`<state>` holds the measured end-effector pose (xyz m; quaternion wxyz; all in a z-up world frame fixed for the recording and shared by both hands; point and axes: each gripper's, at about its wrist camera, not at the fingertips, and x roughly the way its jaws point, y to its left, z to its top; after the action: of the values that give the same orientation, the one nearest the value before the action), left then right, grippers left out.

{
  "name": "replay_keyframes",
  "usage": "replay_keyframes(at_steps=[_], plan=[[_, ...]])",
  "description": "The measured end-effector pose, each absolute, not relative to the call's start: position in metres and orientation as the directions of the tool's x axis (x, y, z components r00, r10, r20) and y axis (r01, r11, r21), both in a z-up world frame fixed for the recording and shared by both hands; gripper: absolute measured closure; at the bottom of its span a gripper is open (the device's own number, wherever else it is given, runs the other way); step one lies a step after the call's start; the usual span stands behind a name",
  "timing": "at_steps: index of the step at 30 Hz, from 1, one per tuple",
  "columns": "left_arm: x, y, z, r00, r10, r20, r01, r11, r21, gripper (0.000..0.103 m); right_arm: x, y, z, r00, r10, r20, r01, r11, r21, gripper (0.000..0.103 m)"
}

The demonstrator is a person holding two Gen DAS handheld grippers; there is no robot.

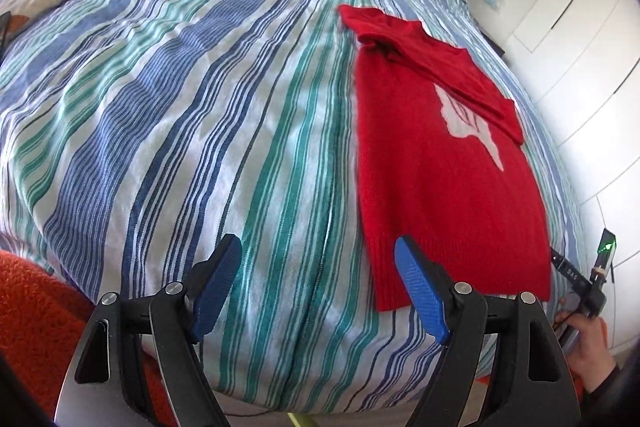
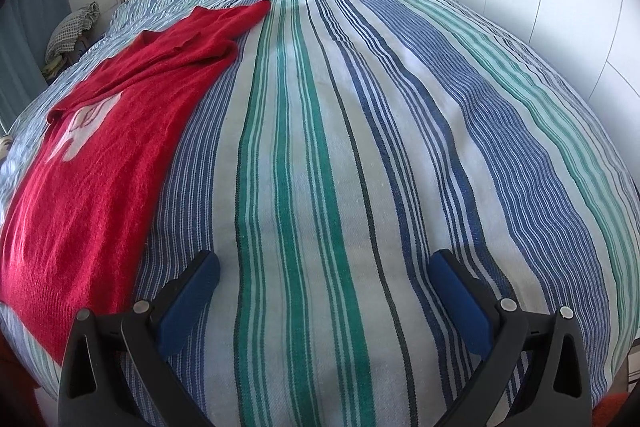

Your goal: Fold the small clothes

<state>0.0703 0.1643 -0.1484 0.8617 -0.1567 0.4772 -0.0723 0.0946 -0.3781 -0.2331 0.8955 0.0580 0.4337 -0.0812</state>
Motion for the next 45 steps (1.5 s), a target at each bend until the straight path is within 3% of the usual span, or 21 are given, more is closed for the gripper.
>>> replay_keyframes(at_steps=[4, 11, 15, 17, 19, 20, 21, 23, 24, 26, 35, 39, 45], plan=[[0.070, 0.168, -0.148, 0.539, -0.295, -0.789, -0.026, 0.930, -0.365, 0.022, 0.096, -0.381, -0.227, 0.598, -0.074, -0.798, 0.188, 0.981, 0.049, 0.001], [0.071, 0.161, -0.149, 0.524, -0.340, -0.781, 0.014, 0.920, -0.391, 0.022, 0.063, -0.398, -0.172, 0.617, 0.292, -0.731, 0.131, 0.878, 0.461, 0.009], [0.079, 0.143, -0.155, 0.483, -0.371, -0.793, 0.059, 0.917, -0.394, 0.024, 0.053, -0.369, -0.177, 0.510, 0.481, -0.713, 0.042, 0.814, 0.580, 0.019], [0.080, 0.133, -0.159, 0.454, -0.357, -0.816, 0.077, 0.928, -0.364, 0.028, 0.053, -0.354, -0.192, 0.448, 0.513, -0.733, 0.049, 0.804, 0.593, 0.029], [0.080, 0.126, -0.164, 0.420, -0.345, -0.839, 0.083, 0.936, -0.343, 0.035, 0.057, -0.339, -0.211, 0.381, 0.517, -0.766, 0.053, 0.815, 0.576, 0.039], [0.079, 0.123, -0.166, 0.409, -0.340, -0.847, 0.085, 0.938, -0.336, 0.045, 0.059, -0.331, -0.219, 0.361, 0.522, -0.773, 0.050, 0.817, 0.575, 0.041], [0.078, 0.120, -0.168, 0.395, -0.342, -0.853, 0.093, 0.938, -0.333, 0.064, 0.060, -0.326, -0.226, 0.347, 0.534, -0.771, 0.046, 0.812, 0.582, 0.047], [0.078, 0.111, -0.173, 0.348, -0.356, -0.867, 0.120, 0.935, -0.335, 0.099, 0.067, -0.318, -0.233, 0.332, 0.543, -0.771, 0.043, 0.808, 0.588, 0.083], [0.077, 0.109, -0.173, 0.350, -0.346, -0.870, 0.121, 0.938, -0.325, 0.101, 0.070, -0.316, -0.233, 0.334, 0.531, -0.778, 0.045, 0.816, 0.576, 0.098], [0.076, 0.109, -0.167, 0.367, -0.342, -0.865, 0.118, 0.940, -0.321, 0.102, 0.071, -0.317, -0.227, 0.362, 0.523, -0.772, 0.045, 0.817, 0.575, 0.098], [0.120, 0.130, -0.095, 0.506, -0.477, -0.718, 0.080, 0.855, -0.512, 0.102, 0.098, -0.325, -0.144, 0.594, 0.467, -0.656, -0.049, 0.834, 0.550, 0.098], [0.195, 0.120, -0.066, 0.566, -0.465, -0.680, 0.108, 0.860, -0.498, 0.102, 0.163, -0.324, -0.112, 0.664, 0.447, -0.600, -0.084, 0.841, 0.534, 0.098], [0.349, 0.090, -0.053, 0.645, -0.331, -0.689, 0.077, 0.925, -0.373, 0.101, 0.310, -0.326, -0.093, 0.729, 0.378, -0.570, -0.055, 0.863, 0.502, 0.098]])
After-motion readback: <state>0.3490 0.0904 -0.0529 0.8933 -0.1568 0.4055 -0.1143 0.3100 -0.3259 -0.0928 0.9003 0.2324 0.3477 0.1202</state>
